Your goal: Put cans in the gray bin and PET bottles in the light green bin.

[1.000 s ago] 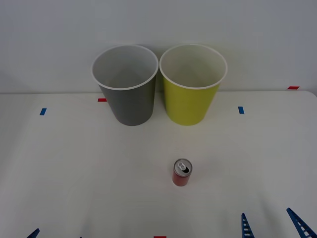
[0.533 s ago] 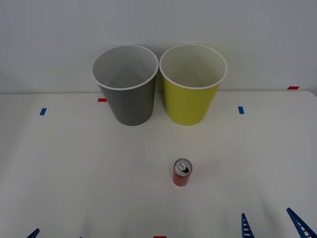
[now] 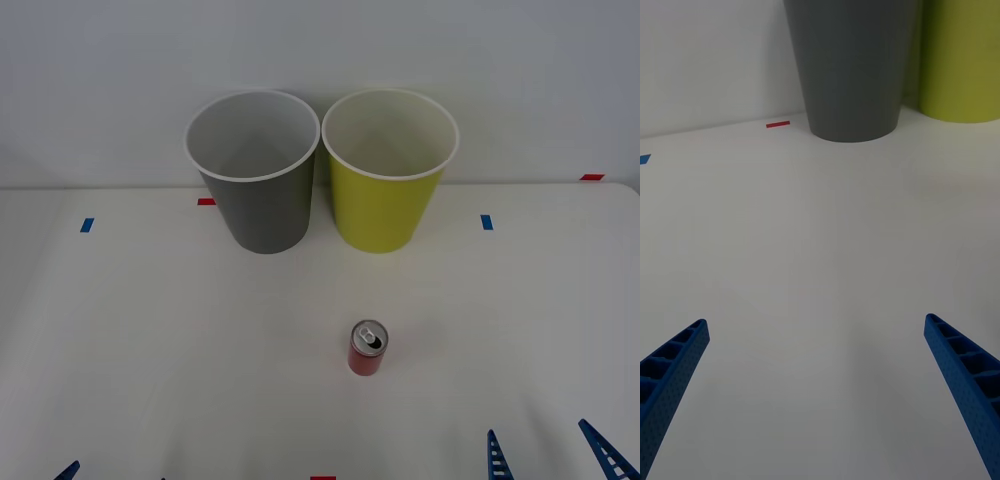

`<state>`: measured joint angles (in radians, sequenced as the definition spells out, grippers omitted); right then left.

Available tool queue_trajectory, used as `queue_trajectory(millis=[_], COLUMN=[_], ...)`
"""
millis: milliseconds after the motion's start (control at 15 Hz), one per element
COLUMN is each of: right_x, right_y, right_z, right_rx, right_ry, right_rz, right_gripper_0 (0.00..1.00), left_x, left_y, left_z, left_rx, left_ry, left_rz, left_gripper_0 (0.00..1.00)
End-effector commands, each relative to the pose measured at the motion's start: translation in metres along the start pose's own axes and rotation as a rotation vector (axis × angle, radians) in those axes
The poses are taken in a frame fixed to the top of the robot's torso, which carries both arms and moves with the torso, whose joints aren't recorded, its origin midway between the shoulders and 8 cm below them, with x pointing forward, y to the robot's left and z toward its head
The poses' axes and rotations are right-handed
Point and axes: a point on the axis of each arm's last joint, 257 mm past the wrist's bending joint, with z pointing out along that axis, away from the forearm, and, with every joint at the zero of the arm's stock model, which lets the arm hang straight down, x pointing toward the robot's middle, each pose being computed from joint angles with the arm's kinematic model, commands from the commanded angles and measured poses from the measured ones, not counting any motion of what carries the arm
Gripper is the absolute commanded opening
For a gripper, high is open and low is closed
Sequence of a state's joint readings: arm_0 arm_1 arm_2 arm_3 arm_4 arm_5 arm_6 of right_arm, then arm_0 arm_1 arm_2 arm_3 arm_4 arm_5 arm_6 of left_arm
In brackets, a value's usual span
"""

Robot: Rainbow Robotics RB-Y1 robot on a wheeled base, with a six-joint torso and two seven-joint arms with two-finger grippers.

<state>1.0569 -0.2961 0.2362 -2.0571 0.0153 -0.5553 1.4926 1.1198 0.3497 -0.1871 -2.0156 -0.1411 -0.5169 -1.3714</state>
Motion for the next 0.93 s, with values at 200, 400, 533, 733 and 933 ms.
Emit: queue_trajectory(millis=[200,400,533,733,933], right_x=[0.0,0.0,0.0,0.0,0.025], right_y=[0.0,0.0,0.0,0.0,-0.004], right_z=[0.0,0.0,0.0,0.0,-0.003], right_rx=[0.0,0.0,0.0,0.0,0.016], right_ry=[0.0,0.0,0.0,0.0,0.037], right_rz=[0.0,0.0,0.0,0.0,0.007], right_gripper_0=[1.0,1.0,1.0,1.0,1.0], left_x=[0.0,0.0,0.0,0.0,0.0], left_y=[0.0,0.0,0.0,0.0,0.0], left_z=[0.0,0.0,0.0,0.0,0.0], left_rx=[0.0,0.0,0.0,0.0,0.0], left_ry=[0.0,0.0,0.0,0.0,0.0], left_rz=[0.0,0.0,0.0,0.0,0.0], left_gripper_0=[1.0,1.0,1.0,1.0,1.0])
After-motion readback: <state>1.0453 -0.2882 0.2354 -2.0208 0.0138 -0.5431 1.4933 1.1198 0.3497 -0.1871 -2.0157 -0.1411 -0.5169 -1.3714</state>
